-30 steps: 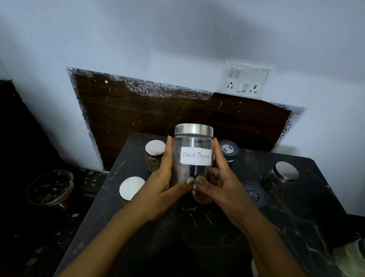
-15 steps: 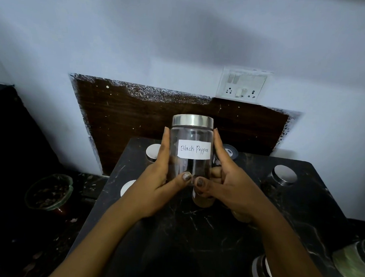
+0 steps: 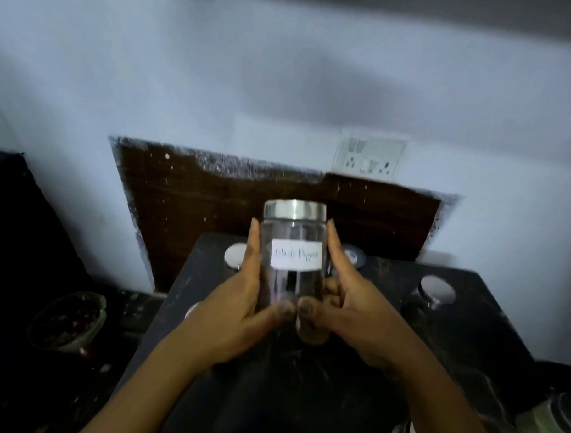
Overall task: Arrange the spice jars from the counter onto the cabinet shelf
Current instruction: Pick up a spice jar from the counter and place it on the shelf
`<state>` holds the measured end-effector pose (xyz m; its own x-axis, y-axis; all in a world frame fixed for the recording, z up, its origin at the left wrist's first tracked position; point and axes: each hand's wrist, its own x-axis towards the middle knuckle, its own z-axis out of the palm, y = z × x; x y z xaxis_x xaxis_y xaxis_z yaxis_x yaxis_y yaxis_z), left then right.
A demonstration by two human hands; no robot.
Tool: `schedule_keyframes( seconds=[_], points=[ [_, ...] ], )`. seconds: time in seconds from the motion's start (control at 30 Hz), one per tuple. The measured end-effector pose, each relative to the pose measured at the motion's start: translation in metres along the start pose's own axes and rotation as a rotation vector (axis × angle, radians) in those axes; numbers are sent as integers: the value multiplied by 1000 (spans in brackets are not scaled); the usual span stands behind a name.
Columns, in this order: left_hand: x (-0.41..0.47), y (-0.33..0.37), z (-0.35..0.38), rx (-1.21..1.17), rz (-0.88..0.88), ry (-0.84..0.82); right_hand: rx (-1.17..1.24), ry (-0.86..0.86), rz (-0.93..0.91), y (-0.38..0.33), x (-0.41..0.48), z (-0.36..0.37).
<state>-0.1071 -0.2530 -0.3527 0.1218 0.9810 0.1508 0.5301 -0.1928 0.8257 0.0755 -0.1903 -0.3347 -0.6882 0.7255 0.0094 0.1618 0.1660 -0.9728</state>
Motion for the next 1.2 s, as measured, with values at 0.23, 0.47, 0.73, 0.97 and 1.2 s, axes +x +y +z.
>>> schedule_keyframes(
  seconds=[0.23,0.47,0.73,0.97,1.2],
  points=[
    [43,50,-68,223,184,108,-237,78,-121,-76,36,-26],
    [106,121,-157,351,333,241,-526,277,-343,-182,88,-56],
    [171,180,-258,378,413,391,-586,426,-669,-280,175,-80],
    [233,201,-315,392,401,458,-653,517,-733,-332,256,-102],
    [277,181,-349,146,353,581,-905,539,-617,-348,307,-99]
  ],
)
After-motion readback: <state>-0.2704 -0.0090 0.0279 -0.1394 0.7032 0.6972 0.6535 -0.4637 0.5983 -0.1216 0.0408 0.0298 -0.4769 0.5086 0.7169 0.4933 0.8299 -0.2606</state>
